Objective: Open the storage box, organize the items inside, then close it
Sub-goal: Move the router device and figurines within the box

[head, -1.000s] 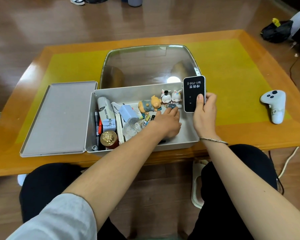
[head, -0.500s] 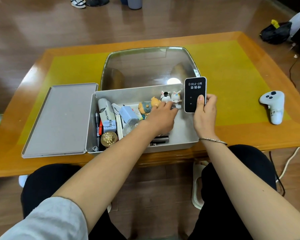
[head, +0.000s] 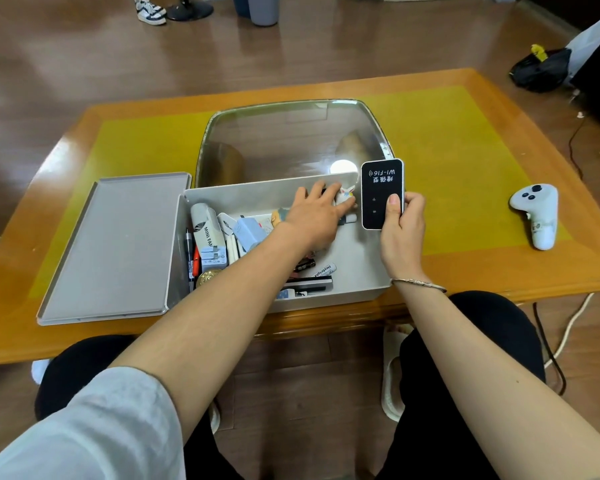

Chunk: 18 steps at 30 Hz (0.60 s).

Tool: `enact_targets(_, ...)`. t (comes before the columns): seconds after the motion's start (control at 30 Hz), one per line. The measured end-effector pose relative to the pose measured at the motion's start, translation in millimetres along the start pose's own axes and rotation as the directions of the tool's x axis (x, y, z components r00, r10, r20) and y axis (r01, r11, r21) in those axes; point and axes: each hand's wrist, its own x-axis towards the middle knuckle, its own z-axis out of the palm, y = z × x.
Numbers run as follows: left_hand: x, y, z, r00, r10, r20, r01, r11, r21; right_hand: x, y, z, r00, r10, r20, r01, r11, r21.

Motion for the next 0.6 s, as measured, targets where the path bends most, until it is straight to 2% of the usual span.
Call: enact_targets(0.6,0.4,4.9,4.1,0.999,-0.010,-0.034,0.011,1.000,0.007,1.4,2.7,1.4,1.000,0.000,0.006,0.000,1.000,0.010)
